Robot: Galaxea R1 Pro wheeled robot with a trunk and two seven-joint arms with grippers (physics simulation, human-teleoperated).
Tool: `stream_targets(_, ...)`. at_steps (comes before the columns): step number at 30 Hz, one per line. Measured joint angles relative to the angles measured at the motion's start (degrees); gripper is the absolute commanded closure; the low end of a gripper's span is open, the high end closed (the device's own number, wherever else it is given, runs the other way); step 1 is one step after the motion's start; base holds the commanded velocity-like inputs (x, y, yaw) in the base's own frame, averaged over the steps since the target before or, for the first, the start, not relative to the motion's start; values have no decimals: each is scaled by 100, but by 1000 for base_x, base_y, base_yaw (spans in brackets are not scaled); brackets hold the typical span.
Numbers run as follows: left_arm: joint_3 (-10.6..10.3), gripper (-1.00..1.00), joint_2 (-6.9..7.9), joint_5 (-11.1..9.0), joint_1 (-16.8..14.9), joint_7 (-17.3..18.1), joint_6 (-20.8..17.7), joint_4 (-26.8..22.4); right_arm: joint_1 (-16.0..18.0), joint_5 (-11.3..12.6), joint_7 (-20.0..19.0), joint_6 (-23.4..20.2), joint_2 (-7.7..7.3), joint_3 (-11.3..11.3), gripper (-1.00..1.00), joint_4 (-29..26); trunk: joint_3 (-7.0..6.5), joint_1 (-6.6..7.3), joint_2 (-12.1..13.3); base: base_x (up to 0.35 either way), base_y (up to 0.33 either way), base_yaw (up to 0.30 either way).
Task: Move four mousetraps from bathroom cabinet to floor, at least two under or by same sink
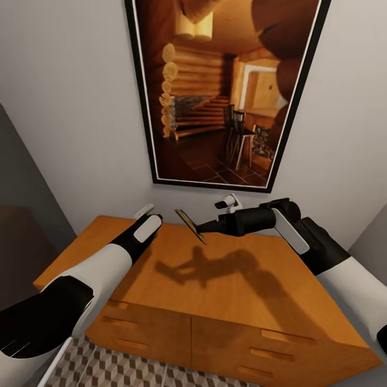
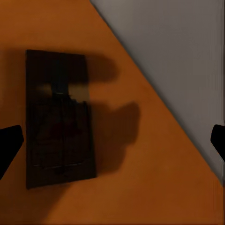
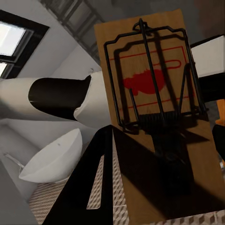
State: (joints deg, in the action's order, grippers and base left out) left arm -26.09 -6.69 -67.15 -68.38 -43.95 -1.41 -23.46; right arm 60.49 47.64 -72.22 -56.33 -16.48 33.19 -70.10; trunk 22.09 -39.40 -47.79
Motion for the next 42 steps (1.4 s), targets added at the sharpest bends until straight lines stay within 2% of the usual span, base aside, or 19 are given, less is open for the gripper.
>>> stream_targets(4, -1, -100, 7, 45, 0, -25, 0, -89, -9, -7, 14, 4, 1, -5, 100, 7, 0, 0, 0, 6, -5, 0)
stream_targets(8, -1, -100, 5, 194, -5, -324, 0, -125, -10, -8, 23, 5, 3, -6, 100, 10, 0, 0, 0, 1, -1, 0)
stream_targets(11, -2, -100, -5, 457, -8, -910, -6, -337, -11, -8, 28, 4, 4, -6, 100, 5, 0, 0, 0, 0, 0, 0)
stream_targets(15, -2, -100, -9, 711, -9, -1574, -20, -702, -11, -8, 29, 5, 4, -4, 100, 0, 0, 0, 0, 0, 0, 0)
stream_targets(18, -2, -100, -34, 792, -21, -2080, -34, -962, -11, -8, 29, 5, 7, -2, 100, 0, 0, 0, 0, 0, 0, 0)
stream_targets(22, -1, -100, -54, 833, -41, -2436, -41, -1092, -11, -9, 35, 5, 12, 2, 100, 3, 0, 0, 0, 0, 0, 0)
stream_targets(30, -1, -100, -72, 842, -52, -2568, -30, -708, -17, -13, 62, 5, 16, 3, 100, 13, 0, 0, 0, 0, 0, 0)
stream_targets(42, -1, -100, -96, 835, -44, -2516, -26, -644, -19, -30, 73, 5, 12, 3, 100, 31, 0, 0, 0, 35, -30, 0)
